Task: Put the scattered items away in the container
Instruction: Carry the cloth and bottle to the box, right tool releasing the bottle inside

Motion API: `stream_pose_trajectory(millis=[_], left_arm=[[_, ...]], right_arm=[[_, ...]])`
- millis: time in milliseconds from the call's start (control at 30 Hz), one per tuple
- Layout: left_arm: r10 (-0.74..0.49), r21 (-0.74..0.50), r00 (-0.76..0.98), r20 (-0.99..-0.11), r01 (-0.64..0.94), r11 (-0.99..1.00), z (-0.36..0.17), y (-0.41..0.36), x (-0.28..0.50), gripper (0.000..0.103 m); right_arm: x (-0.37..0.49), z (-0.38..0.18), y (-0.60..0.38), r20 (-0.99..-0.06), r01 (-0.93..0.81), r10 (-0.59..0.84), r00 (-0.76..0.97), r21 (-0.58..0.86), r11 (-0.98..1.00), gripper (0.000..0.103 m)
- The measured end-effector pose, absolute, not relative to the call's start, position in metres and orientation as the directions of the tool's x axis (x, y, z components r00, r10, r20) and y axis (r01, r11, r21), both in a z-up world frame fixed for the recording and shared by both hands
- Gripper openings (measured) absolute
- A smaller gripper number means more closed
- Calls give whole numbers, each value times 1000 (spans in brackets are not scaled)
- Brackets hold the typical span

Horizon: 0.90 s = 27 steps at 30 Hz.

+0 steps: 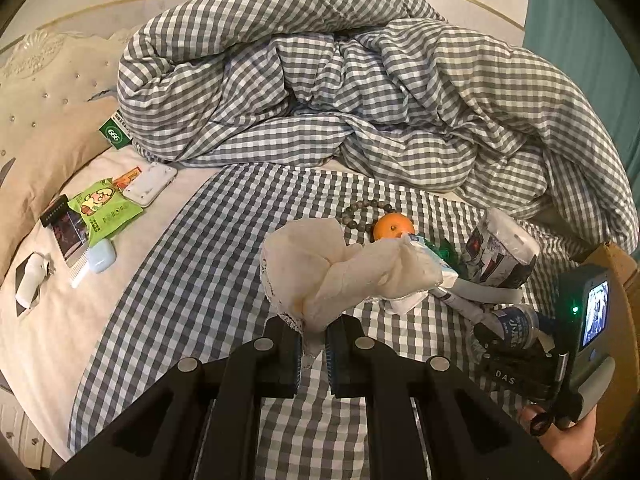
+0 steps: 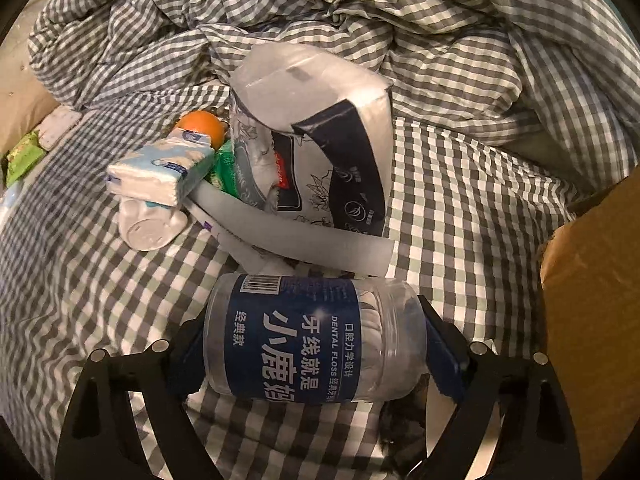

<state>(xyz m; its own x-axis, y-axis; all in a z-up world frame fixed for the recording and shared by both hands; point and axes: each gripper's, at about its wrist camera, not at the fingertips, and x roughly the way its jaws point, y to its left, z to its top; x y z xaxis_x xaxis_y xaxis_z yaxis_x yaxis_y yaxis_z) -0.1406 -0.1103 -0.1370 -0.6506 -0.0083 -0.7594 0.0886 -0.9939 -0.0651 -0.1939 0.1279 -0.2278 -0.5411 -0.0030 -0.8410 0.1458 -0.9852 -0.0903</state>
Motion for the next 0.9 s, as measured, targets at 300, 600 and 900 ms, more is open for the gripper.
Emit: stream_pose_trajectory(millis=[300,600,900], left_arm=[[-21,-57,-673,-739,94,-994,-118,-105,-130,10],[-31,-52,-723,-690,92,-994,-78,-100,-103,10],[-43,-55,-788,-615,97,-994,-29,-83,-63,10]], right_arm=[[-171,-188,122,-799,164,-74,-597,-31,-986,89],[-130,-121,114,-712,202,-142,-688,0,-979,88],[-69,-45,129,-591,216,-177,-787,5,-976,88]])
